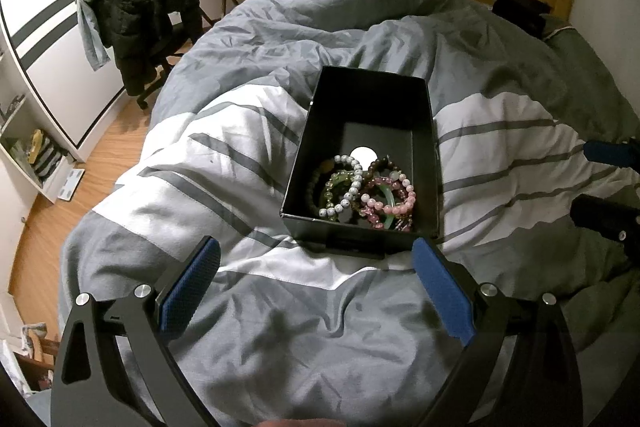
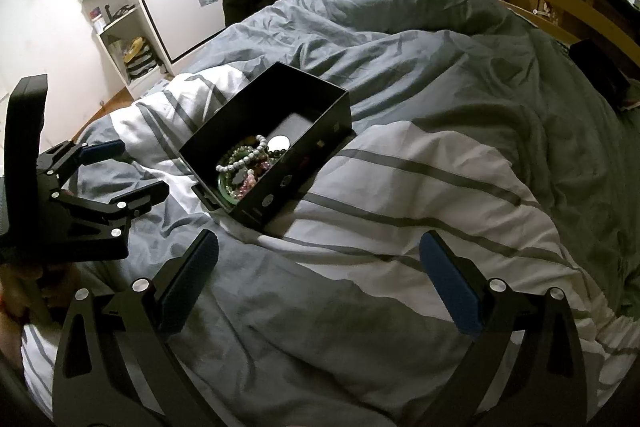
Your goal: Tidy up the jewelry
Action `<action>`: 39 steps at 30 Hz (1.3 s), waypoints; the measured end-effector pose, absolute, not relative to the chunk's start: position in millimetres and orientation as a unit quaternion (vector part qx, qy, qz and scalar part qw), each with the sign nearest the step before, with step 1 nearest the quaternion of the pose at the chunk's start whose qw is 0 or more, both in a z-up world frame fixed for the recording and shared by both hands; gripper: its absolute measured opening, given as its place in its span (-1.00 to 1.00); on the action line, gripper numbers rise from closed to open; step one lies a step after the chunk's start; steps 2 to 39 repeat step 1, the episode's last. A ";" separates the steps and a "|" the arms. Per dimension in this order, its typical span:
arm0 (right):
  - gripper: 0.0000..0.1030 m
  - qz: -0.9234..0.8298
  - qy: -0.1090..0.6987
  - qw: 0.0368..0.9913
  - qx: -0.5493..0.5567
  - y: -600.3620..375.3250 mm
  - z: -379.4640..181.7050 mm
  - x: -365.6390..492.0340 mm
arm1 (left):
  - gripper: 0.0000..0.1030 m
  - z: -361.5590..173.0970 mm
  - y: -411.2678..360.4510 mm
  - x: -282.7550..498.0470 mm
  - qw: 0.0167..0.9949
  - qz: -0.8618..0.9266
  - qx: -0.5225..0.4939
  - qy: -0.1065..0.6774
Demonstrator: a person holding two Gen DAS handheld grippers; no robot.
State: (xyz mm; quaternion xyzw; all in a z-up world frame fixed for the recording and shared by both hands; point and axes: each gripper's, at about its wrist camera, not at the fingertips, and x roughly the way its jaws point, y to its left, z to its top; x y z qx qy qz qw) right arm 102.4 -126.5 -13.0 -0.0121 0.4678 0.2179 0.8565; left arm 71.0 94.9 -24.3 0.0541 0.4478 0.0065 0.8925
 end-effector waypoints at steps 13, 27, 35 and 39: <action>0.93 0.217 0.467 0.857 -0.009 -129.7 -12.6 103.3 | 0.85 -22.9 93.9 72.1 0.892 0.007 0.054 0.448; 0.93 0.217 0.467 0.857 -0.009 -129.7 -12.6 103.3 | 0.85 -22.9 93.9 72.1 0.892 0.007 0.054 0.448; 0.93 0.217 0.467 0.857 -0.009 -129.7 -12.6 103.3 | 0.85 -22.9 93.9 72.1 0.892 0.007 0.054 0.448; 0.93 0.217 0.467 0.857 -0.009 -129.7 -12.6 103.3 | 0.85 -22.9 93.9 72.1 0.892 0.007 0.054 0.448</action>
